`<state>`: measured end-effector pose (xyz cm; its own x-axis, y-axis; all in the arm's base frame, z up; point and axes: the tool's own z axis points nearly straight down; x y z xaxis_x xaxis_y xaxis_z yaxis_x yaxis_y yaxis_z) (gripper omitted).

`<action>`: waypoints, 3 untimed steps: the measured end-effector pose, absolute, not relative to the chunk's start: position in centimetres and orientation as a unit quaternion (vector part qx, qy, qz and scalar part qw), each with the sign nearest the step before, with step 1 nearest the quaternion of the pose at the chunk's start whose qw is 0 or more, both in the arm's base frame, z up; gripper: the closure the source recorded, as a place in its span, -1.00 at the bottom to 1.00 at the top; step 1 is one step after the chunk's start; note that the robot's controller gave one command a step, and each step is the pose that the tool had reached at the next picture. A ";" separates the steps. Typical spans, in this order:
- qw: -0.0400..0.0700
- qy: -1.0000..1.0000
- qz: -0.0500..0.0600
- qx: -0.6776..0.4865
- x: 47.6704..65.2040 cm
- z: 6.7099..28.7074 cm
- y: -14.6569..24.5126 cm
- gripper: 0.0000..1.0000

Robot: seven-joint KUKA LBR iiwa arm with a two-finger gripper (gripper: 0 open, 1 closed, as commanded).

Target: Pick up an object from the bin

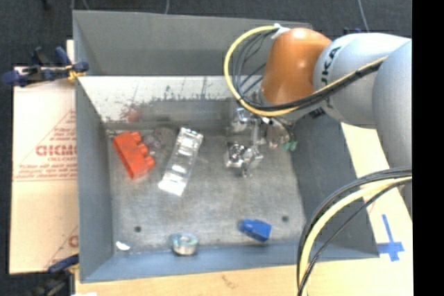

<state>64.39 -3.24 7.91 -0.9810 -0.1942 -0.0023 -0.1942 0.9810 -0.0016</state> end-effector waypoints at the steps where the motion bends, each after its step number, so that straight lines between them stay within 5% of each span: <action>1: 0.002 0.995 0.000 -0.097 64.4 8.0 -3.2 1.00; 3: 0.002 0.995 0.000 -0.096 64.4 8.0 -3.2 1.00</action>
Offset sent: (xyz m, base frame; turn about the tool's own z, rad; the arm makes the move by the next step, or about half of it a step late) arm 0.0000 0.0000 0.0000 0.0000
